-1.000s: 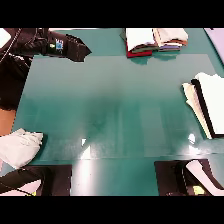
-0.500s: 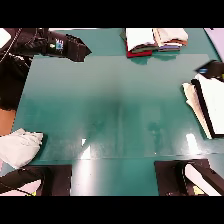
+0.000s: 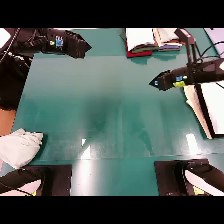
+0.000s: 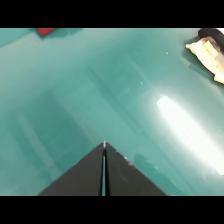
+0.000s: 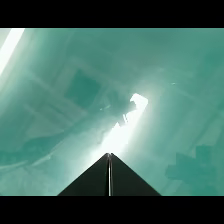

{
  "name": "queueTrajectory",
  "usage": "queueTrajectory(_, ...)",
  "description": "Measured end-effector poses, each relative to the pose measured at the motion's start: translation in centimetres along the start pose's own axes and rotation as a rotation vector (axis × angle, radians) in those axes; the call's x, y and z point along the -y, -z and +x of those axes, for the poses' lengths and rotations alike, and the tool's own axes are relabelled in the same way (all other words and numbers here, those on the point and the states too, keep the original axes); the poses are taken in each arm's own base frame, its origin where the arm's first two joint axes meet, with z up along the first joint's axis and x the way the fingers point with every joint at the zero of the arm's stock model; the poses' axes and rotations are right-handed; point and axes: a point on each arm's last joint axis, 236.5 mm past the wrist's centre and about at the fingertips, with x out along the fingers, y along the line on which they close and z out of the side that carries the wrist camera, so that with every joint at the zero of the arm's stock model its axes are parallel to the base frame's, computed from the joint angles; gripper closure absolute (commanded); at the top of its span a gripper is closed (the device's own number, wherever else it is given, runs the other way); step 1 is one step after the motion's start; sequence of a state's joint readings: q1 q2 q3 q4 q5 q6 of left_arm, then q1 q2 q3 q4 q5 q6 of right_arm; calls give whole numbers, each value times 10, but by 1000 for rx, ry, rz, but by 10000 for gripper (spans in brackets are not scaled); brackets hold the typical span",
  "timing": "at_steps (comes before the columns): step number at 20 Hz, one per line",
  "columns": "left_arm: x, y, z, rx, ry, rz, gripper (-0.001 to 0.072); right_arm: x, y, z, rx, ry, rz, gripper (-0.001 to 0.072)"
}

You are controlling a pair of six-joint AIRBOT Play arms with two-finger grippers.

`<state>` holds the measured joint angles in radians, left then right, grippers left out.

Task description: Fold the shirts.

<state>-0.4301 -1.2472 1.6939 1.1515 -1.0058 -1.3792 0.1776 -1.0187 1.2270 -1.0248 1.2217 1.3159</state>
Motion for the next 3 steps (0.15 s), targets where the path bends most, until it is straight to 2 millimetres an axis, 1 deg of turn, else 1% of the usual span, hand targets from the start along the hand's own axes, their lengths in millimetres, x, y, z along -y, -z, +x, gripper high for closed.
queueTrajectory(3, -1, -4, 0, 18, -3, 0, 683, -7, 2, 4, -11, -14, -14, 694)
